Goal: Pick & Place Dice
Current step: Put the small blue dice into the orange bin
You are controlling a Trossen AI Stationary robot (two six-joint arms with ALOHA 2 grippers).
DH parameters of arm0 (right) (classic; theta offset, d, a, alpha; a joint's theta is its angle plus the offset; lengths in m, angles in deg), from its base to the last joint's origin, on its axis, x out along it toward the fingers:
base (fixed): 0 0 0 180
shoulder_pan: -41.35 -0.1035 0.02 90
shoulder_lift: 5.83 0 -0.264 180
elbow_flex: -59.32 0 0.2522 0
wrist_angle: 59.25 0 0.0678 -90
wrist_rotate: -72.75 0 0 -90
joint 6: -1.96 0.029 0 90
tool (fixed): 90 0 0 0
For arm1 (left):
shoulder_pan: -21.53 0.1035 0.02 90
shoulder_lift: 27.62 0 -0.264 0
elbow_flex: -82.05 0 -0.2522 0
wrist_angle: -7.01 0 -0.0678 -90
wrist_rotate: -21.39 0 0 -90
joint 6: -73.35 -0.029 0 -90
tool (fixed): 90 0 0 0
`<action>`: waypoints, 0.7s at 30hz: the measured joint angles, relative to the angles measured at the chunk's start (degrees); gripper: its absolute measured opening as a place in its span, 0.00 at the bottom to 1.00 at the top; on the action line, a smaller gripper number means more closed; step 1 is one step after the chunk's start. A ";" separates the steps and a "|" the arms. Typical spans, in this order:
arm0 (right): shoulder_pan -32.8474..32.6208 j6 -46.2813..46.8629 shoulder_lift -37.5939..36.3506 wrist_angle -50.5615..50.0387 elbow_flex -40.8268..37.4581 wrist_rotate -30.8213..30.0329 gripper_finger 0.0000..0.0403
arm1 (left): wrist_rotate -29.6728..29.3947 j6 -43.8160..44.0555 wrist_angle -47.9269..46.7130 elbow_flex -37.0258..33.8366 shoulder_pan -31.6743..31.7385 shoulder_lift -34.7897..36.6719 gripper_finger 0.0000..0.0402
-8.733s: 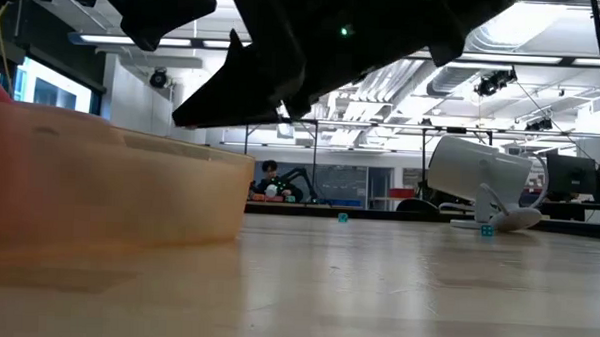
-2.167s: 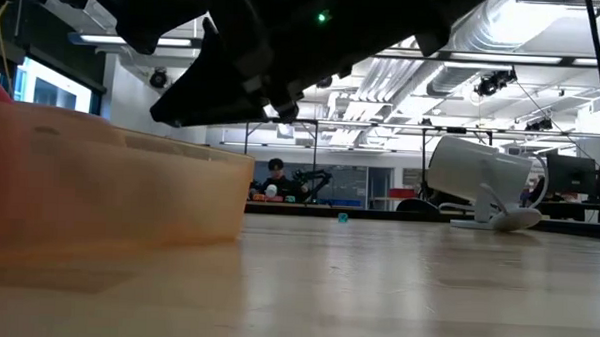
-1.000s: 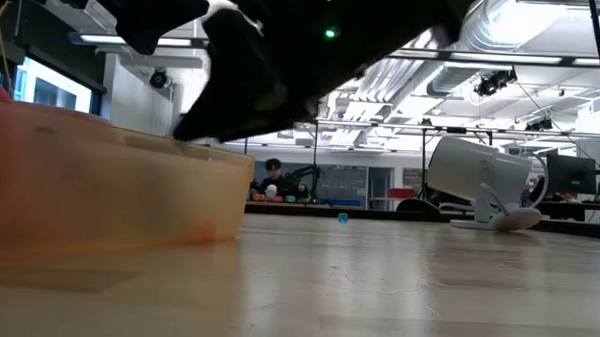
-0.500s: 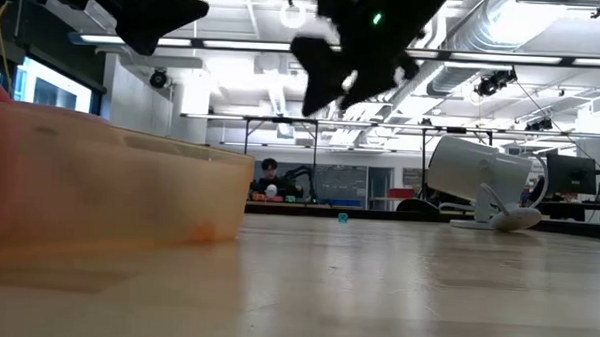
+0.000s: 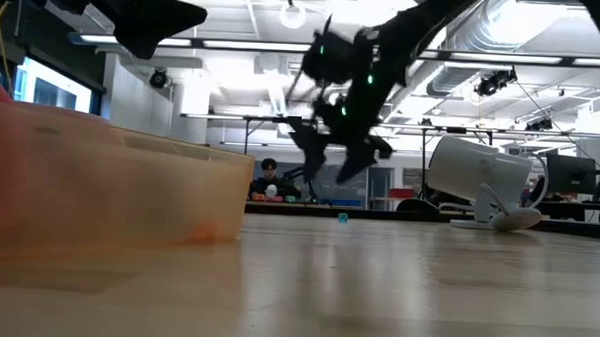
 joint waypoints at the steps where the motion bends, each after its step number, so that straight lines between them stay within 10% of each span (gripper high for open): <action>1: 0.70 -0.35 0.27 -1.37 -0.20 0.35 0.78 | 0.00 0.01 0.03 0.01 0.00 0.01 0.99; 21: 4.71 5.64 6.54 -2.44 -0.23 -0.72 0.78 | -0.01 -1.03 -1.51 0.04 0.00 0.00 0.99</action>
